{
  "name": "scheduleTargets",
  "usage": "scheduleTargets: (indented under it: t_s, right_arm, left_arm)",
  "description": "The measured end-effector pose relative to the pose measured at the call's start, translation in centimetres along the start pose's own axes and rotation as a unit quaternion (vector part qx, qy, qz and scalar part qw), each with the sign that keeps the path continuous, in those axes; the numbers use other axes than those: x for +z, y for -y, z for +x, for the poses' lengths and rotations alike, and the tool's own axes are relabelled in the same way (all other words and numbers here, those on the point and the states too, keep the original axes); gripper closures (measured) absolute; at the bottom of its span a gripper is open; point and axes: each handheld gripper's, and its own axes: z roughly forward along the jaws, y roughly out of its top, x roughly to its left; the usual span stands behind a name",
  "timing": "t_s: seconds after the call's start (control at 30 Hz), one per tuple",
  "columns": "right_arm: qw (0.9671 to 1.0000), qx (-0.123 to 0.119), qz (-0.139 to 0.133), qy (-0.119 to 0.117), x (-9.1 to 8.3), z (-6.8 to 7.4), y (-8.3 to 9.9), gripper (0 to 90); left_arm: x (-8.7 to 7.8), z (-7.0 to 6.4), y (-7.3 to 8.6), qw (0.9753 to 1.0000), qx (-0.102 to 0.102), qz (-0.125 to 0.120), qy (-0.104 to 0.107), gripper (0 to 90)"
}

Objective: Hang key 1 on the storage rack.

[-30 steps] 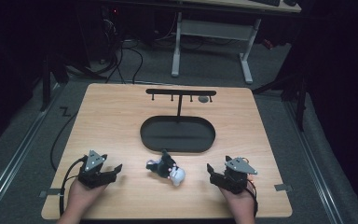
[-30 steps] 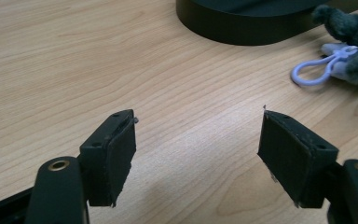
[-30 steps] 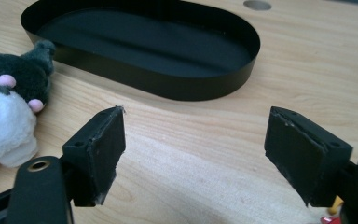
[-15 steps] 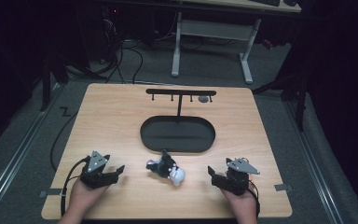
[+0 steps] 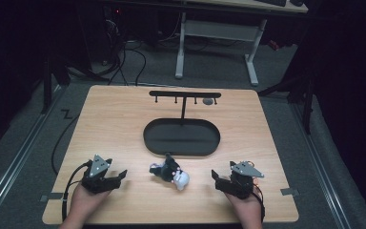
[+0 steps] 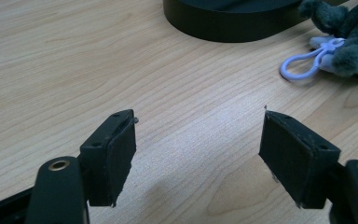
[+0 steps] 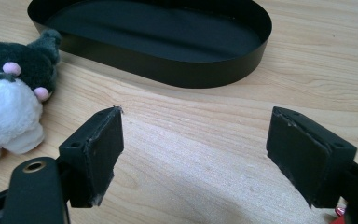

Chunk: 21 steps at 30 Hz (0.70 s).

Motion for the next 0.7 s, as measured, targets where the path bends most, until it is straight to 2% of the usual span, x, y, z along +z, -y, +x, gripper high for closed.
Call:
scheduleTargets:
  t_s: [0.27,0.47,0.57,0.7]
  right_arm:
    - [1.0000,-0.002,-0.001,-0.002,0.03,-0.13,0.11,17.4]
    - [0.9999,0.012,0.005,-0.010,-0.11,-0.15,-0.14,15.8]
    - [0.9998,0.007,0.013,-0.011,-0.10,-0.02,-0.23,14.8]
    - [0.9995,-0.009,0.028,-0.007,0.16,0.17,-0.18,12.4]
  left_arm:
    - [-0.02,-0.09,-0.04,1.0000,0.005,0.000,-0.003,26.6]
    - [-0.11,-0.10,-0.07,1.0000,0.004,-0.002,-0.001,26.5]
    - [-0.13,-0.16,-0.09,1.0000,0.005,-0.001,0.002,26.3]
    - [-0.06,-0.32,-0.14,1.0000,0.006,0.004,0.004,25.7]
